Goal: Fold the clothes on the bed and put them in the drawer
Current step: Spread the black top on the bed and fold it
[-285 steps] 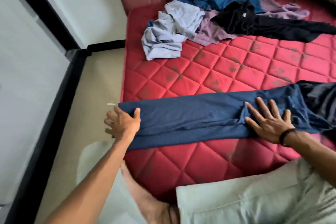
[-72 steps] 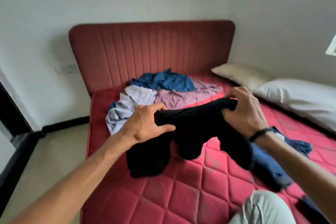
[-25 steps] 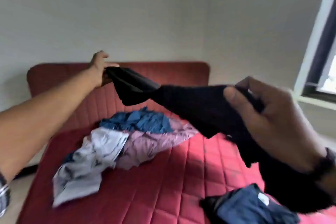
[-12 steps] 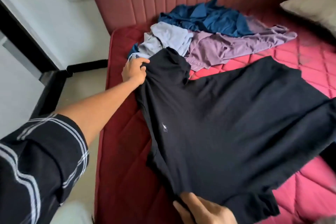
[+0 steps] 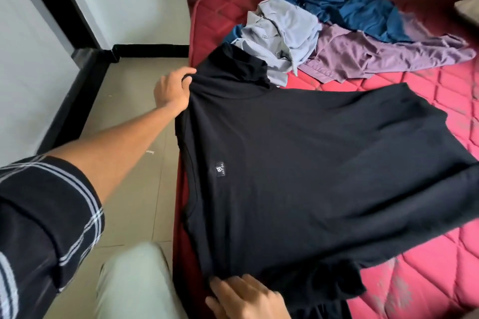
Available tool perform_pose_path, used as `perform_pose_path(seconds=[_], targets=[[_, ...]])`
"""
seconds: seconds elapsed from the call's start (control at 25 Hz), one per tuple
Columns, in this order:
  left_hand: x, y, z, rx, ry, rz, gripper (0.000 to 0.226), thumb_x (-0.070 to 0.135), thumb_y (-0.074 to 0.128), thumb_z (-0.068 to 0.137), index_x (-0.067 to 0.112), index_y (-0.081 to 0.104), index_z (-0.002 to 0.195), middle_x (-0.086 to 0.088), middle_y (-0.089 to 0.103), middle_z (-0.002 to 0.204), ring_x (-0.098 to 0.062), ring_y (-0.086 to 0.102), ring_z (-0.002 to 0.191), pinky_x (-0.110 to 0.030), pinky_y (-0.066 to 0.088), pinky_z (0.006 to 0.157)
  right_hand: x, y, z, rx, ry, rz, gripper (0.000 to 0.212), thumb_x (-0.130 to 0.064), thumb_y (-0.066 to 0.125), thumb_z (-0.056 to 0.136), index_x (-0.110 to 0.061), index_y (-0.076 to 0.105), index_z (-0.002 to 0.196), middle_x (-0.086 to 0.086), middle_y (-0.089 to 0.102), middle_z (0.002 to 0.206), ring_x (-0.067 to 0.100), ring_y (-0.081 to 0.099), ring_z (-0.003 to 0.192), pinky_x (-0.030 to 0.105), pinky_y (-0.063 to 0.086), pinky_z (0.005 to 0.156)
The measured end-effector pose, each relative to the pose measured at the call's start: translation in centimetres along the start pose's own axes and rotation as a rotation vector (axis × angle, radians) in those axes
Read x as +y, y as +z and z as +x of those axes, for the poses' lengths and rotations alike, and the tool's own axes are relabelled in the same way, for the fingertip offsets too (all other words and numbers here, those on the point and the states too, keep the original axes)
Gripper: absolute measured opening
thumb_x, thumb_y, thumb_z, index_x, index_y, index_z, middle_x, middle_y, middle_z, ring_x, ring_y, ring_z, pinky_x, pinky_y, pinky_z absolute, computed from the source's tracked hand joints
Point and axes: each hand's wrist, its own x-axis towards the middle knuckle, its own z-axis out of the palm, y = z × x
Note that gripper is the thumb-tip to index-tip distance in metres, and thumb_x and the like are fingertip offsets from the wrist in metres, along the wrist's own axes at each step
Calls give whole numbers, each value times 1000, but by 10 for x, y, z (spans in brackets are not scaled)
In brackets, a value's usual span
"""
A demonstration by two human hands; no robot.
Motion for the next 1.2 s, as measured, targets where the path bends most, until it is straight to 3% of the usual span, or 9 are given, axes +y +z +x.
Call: perform_pose_path(seconds=[0.12, 0.24, 0.32, 0.44, 0.56, 0.72, 0.88, 1.04, 1.2], targets=[[-5, 1, -24, 4, -50, -36, 41, 31, 42, 104, 25, 57, 141, -16, 63, 135, -42, 55, 124, -48, 45, 102, -5, -19, -1, -150, 27, 229, 28, -68, 56, 94, -48, 66, 111, -25, 64, 101, -9, 62, 81, 10, 52, 62], [13, 7, -78, -4, 269, -47, 54, 48, 38, 103, 21, 49, 148, -14, 52, 148, -38, 45, 138, -51, 35, 113, 44, -55, 9, 26, 154, 450, 24, -48, 64, 99, -29, 70, 113, -16, 70, 107, 0, 67, 96, 19, 53, 86], [3, 27, -126, -148, 414, 56, 60, 57, 37, 101, 34, 35, 157, -3, 32, 165, -30, 27, 153, -54, 22, 121, 115, -81, 8, 170, 284, 219, 17, -34, 65, 99, -21, 71, 108, -6, 69, 107, 14, 66, 100, 27, 51, 93], [-52, 48, -149, -227, 231, 121, 71, 74, 24, 97, 42, 21, 161, 2, 18, 171, -31, 14, 157, -62, 14, 121, 250, -113, -15, 286, 646, -42, 33, -34, 66, 90, -14, 68, 116, 10, 66, 113, 33, 62, 109, 44, 49, 96], [-52, 27, -162, -207, 69, 113, 78, 74, 31, 94, 30, 33, 158, -18, 31, 162, -44, 32, 146, -60, 24, 119, 342, -148, -42, 411, 1203, 129, 70, -51, 71, 82, -8, 54, 134, 25, 62, 124, 42, 58, 119, 46, 46, 102], [108, -32, -292, -107, 278, -88, 52, 56, 53, 88, 17, 74, 115, -10, 66, 116, -38, 61, 104, -54, 48, 93, 385, -176, -50, 490, 1606, 204, 71, -55, 71, 85, -7, 47, 132, 26, 59, 134, 43, 58, 124, 48, 46, 100], [175, -19, -414, -449, 616, 91, 61, 70, 73, 55, 31, 76, 103, 6, 63, 99, -25, 63, 82, -41, 44, 72, 395, -190, -52, 541, 1636, 361, 49, -39, 74, 80, -10, 65, 118, 20, 66, 128, 37, 64, 118, 42, 49, 100], [179, -31, -401, -451, 582, 10, 67, 11, 84, 41, 38, 65, 99, 23, 58, 100, -11, 62, 84, -23, 42, 75, 377, -215, -72, 745, 1584, 391, 30, -31, 63, 77, -11, 75, 95, 20, 69, 109, 41, 65, 108, 41, 50, 96], [169, -48, -392, -637, 508, -120, 59, 20, 70, 64, 50, 63, 114, 42, 57, 113, 11, 57, 102, -16, 51, 89, 381, -214, -102, 787, 1629, 582, 42, -41, 69, 57, -14, 73, 89, 13, 72, 100, 34, 68, 93, 42, 56, 93]])
